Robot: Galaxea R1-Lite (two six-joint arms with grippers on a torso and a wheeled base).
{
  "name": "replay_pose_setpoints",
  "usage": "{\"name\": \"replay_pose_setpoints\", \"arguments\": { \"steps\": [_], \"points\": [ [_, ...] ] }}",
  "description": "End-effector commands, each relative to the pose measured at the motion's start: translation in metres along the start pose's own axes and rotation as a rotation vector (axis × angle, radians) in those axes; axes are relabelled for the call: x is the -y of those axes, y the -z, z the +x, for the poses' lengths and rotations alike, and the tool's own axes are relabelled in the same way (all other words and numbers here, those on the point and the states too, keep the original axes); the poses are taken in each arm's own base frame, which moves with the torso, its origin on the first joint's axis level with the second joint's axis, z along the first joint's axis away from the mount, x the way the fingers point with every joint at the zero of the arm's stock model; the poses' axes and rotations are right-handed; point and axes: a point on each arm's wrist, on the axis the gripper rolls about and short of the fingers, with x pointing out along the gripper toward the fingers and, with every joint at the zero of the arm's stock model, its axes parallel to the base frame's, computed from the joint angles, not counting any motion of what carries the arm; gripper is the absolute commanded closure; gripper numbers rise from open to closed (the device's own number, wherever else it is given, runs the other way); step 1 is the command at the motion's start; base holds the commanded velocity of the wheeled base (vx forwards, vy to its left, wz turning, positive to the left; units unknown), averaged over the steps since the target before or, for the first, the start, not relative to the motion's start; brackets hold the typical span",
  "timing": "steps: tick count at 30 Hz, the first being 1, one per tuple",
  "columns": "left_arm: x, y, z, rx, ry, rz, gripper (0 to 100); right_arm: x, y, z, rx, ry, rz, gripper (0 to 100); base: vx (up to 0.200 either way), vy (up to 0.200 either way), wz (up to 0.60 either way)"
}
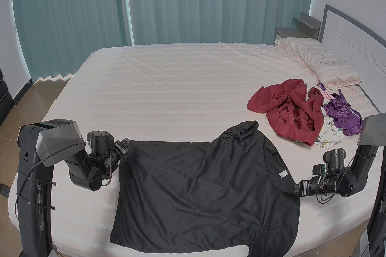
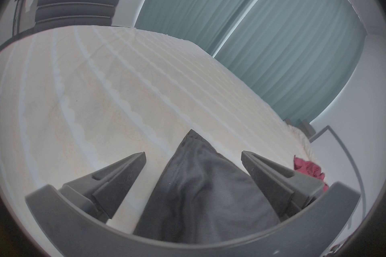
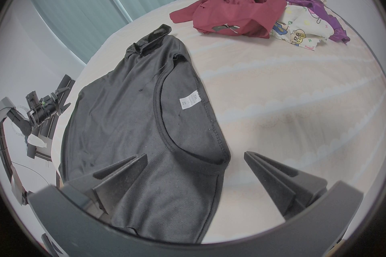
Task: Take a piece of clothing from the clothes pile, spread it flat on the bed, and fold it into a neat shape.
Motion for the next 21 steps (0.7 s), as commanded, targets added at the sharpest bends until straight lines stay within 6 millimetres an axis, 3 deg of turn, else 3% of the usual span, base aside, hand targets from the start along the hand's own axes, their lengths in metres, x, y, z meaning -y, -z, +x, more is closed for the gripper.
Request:
{"name": "replay_pose_setpoints", "arguments": {
  "steps": [1, 6, 13, 14, 21],
  "points": [
    [0.003, -0.004, 0.011, -0.013, -0.01, 0.055, 0, -0.002, -0.002, -0.005, 0.013, -0.003, 0.014, 0, 0.0, 0.0, 0.0],
    [0.022, -0.019, 0.029, -0.09, 0.026, 0.101, 0, -0.004, 0.012, -0.01, -0.025, -0.004, 0.04, 0, 0.0, 0.0, 0.0],
    [0.021, -0.017, 0.044, -0.143, 0.054, 0.134, 0, -0.008, 0.029, -0.017, 0.004, -0.018, 0.023, 0, 0.0, 0.0, 0.0],
    [0.015, -0.009, 0.049, -0.169, 0.064, 0.159, 0, -0.007, 0.035, -0.018, 0.017, -0.019, 0.02, 0, 0.0, 0.0, 0.0],
    [0.012, -0.005, 0.053, -0.171, 0.063, 0.201, 0, -0.006, 0.041, -0.015, 0.027, -0.025, 0.019, 0, 0.0, 0.0, 0.0]
  ]
}}
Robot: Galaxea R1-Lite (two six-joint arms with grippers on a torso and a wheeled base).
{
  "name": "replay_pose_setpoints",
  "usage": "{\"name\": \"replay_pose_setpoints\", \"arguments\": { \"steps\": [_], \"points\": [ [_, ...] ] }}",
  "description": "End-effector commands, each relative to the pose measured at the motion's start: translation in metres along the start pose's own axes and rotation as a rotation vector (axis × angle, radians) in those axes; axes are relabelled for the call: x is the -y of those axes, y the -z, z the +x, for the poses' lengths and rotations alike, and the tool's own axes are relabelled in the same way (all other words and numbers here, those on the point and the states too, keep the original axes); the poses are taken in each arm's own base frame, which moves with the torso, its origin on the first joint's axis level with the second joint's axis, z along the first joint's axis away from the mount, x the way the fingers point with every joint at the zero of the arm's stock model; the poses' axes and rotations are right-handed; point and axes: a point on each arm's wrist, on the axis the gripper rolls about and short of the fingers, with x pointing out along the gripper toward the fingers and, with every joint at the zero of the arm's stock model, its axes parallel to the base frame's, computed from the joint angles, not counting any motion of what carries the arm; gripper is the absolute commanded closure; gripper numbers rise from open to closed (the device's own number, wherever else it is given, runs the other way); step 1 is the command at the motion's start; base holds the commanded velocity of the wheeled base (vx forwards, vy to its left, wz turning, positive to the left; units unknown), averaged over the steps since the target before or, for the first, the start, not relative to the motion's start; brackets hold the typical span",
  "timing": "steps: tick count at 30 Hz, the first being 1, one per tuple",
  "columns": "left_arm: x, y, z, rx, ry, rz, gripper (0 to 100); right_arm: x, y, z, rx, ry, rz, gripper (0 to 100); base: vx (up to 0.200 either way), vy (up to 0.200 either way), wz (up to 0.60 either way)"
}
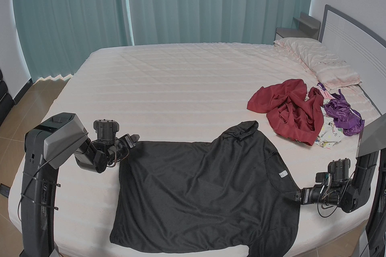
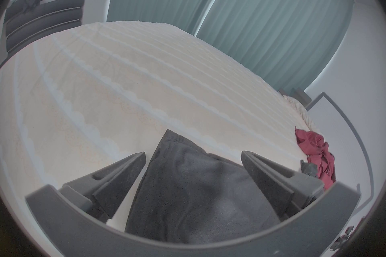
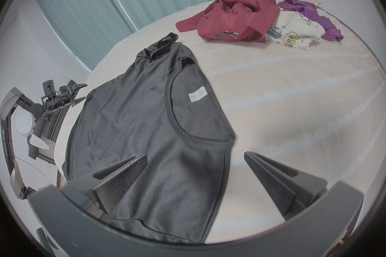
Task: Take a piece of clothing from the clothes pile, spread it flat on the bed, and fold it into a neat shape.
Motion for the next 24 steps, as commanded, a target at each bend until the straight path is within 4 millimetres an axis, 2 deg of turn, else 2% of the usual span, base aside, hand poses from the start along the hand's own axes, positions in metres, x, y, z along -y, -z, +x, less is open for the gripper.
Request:
{"name": "replay_pose_setpoints", "arguments": {
  "steps": [1, 8, 9, 16, 18, 24],
  "points": [
    [-0.005, 0.009, 0.008, -0.017, -0.01, 0.01, 0, 0.002, 0.013, 0.003, -0.057, 0.005, 0.013, 0, 0.0, 0.0, 0.0],
    [-0.005, 0.009, 0.014, -0.01, -0.004, 0.011, 0, 0.002, 0.015, 0.003, -0.066, 0.002, 0.013, 0, 0.0, 0.0, 0.0],
    [-0.005, 0.009, 0.016, -0.006, -0.001, 0.011, 100, 0.002, 0.015, 0.003, -0.068, 0.002, 0.013, 0, 0.0, 0.0, 0.0],
    [-0.005, 0.009, 0.028, 0.023, -0.004, 0.009, 100, 0.002, 0.018, 0.004, -0.081, -0.007, 0.016, 0, 0.0, 0.0, 0.0],
    [-0.005, -0.001, 0.029, 0.073, -0.028, 0.003, 100, 0.003, 0.019, 0.004, -0.085, -0.005, 0.019, 0, 0.0, 0.0, 0.0],
    [-0.008, -0.012, 0.027, 0.115, -0.056, -0.002, 100, 0.003, 0.019, 0.004, -0.085, -0.005, 0.019, 0, 0.0, 0.0, 0.0]
  ]
}}
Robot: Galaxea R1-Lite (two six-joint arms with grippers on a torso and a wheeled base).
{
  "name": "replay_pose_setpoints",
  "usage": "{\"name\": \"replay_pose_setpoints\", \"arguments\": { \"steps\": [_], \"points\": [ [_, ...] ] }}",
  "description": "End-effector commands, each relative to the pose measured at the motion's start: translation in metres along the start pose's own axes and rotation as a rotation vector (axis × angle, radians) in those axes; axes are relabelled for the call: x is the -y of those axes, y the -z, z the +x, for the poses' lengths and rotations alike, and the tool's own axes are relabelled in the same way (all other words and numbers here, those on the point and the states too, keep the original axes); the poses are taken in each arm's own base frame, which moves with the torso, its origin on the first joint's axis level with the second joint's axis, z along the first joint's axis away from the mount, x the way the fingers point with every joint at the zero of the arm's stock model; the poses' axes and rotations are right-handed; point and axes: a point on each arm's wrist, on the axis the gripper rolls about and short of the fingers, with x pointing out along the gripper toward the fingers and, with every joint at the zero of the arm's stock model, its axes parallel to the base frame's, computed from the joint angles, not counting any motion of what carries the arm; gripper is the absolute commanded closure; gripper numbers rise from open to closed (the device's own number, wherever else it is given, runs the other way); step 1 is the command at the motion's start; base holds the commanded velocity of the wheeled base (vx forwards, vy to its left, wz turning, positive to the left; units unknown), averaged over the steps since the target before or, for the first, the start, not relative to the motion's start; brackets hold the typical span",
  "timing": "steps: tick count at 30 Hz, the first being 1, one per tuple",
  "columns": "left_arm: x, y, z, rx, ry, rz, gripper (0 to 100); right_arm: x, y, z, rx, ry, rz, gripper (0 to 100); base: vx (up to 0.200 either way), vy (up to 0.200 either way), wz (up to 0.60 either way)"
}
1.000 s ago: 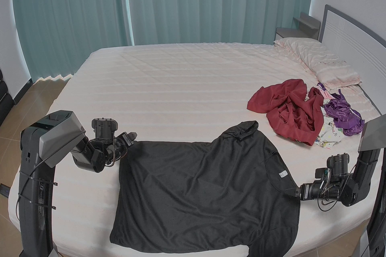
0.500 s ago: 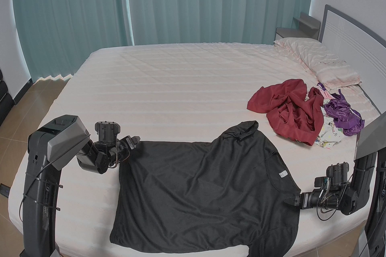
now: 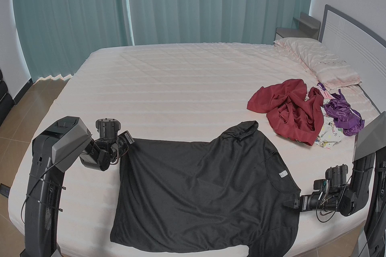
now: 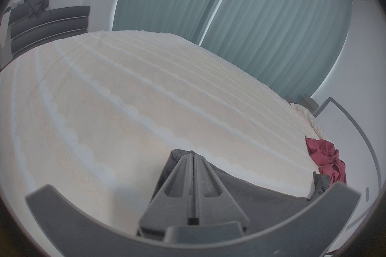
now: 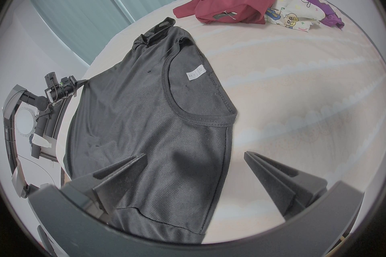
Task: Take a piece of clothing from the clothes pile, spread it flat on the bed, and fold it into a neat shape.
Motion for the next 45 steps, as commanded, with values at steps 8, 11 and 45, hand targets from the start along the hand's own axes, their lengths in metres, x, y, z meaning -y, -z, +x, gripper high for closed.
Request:
{"name": "replay_pose_setpoints", "arguments": {
  "steps": [8, 11, 45],
  "points": [
    [-0.003, -0.013, -0.002, 0.038, -0.018, -0.01, 100, 0.001, 0.002, -0.001, -0.009, 0.004, 0.013, 0, 0.0, 0.0, 0.0],
    [-0.004, -0.014, 0.0, 0.051, -0.029, -0.012, 100, 0.001, 0.004, -0.002, -0.013, 0.005, 0.014, 0, 0.0, 0.0, 0.0],
    [-0.014, -0.022, -0.141, 0.004, -0.026, -0.063, 0, -0.026, -0.038, -0.002, 0.188, -0.09, 0.057, 0, 0.0, 0.0, 0.0]
  ]
}}
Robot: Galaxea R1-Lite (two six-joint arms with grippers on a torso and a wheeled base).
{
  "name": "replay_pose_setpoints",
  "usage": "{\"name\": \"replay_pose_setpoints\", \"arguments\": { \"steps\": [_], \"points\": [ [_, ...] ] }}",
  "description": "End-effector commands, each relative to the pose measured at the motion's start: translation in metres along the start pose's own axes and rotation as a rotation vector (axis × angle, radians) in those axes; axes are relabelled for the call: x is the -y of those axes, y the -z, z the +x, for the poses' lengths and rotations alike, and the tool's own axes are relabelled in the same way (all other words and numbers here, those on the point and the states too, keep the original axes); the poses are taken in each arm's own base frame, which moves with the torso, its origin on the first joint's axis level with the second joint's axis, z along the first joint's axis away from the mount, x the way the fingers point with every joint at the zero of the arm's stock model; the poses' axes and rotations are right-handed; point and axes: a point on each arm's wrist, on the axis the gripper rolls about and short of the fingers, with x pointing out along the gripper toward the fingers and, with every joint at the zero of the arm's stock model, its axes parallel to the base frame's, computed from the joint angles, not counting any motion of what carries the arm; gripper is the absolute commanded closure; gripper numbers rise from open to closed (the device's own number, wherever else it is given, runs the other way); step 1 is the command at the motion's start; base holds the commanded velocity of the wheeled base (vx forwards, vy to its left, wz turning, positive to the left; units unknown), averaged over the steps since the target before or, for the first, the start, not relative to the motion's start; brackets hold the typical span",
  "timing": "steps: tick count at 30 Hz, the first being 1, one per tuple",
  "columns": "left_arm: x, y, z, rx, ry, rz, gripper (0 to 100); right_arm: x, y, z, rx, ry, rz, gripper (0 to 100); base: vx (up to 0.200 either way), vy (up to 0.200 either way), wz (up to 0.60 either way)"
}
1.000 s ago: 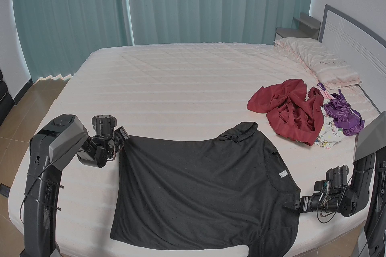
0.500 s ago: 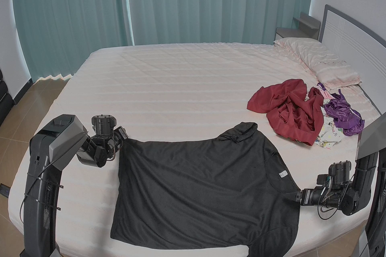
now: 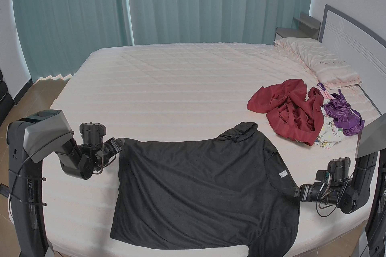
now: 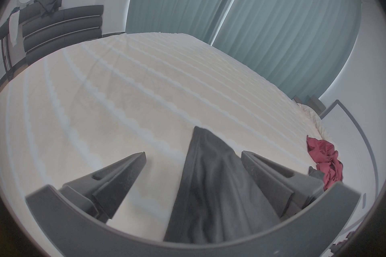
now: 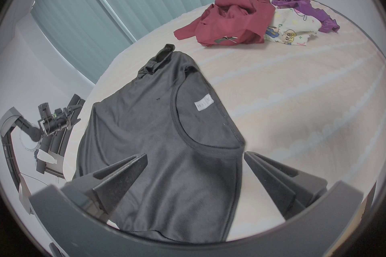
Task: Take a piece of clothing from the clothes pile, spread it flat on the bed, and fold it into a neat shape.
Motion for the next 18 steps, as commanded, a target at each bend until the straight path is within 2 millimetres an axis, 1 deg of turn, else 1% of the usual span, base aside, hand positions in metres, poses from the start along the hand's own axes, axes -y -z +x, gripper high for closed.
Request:
{"name": "replay_pose_setpoints", "arguments": {
  "steps": [1, 2, 3, 4, 5, 7, 9, 11, 12, 13, 14, 15, 16, 18],
  "points": [
    [-0.005, -0.003, -0.088, 0.036, 0.072, -0.07, 0, -0.027, -0.025, 0.013, 0.087, -0.08, -0.028, 0, 0.0, 0.0, 0.0],
    [-0.006, -0.002, -0.089, 0.035, 0.073, -0.073, 0, -0.027, -0.026, 0.013, 0.09, -0.08, -0.03, 0, 0.0, 0.0, 0.0],
    [-0.006, 0.007, -0.104, 0.03, 0.097, -0.122, 0, -0.036, -0.034, 0.018, 0.096, -0.096, -0.042, 0, 0.0, 0.0, 0.0],
    [-0.007, 0.011, -0.109, 0.028, 0.104, -0.145, 0, -0.041, -0.039, 0.019, 0.097, -0.101, -0.047, 0, 0.0, 0.0, 0.0],
    [-0.009, 0.015, -0.113, 0.028, 0.106, -0.163, 0, -0.046, -0.044, 0.02, 0.094, -0.11, -0.034, 0, 0.2, 0.0, 0.0],
    [-0.011, 0.017, -0.115, 0.027, 0.11, -0.172, 0, -0.05, -0.047, 0.022, 0.09, -0.118, -0.018, 0, 0.2, 0.0, 0.0],
    [-0.016, 0.023, -0.117, 0.023, 0.109, -0.177, 0, -0.069, -0.066, 0.03, 0.099, -0.152, 0.059, 0, 0.2, 0.0, 0.0],
    [-0.017, 0.025, -0.116, 0.016, 0.105, -0.176, 0, -0.072, -0.069, 0.033, 0.1, -0.155, 0.069, 0, 0.2, 0.0, 0.0],
    [-0.019, 0.032, -0.113, -0.011, 0.096, -0.176, 0, -0.085, -0.075, 0.047, 0.099, -0.161, 0.099, 0, 0.2, 0.0, 0.0],
    [-0.019, 0.033, -0.113, -0.014, 0.097, -0.176, 0, -0.087, -0.076, 0.049, 0.099, -0.16, 0.105, 0, 0.2, 0.0, 0.0],
    [-0.019, 0.037, -0.111, -0.028, 0.101, -0.18, 0, -0.093, -0.077, 0.06, 0.103, -0.153, 0.129, 0, 0.0, 0.0, 0.0],
    [-0.019, 0.037, -0.11, -0.029, 0.1, -0.181, 0, -0.094, -0.077, 0.062, 0.105, -0.151, 0.135, 0, 0.0, 0.0, 0.0],
    [-0.019, 0.04, -0.109, -0.034, 0.103, -0.189, 0, -0.103, -0.078, 0.078, 0.12, -0.141, 0.177, 0, 0.0, 0.0, 0.0],
    [-0.02, 0.042, -0.108, -0.035, 0.102, -0.19, 0, -0.106, -0.077, 0.087, 0.125, -0.136, 0.197, 0, 0.0, 0.0, 0.0]
  ]
}}
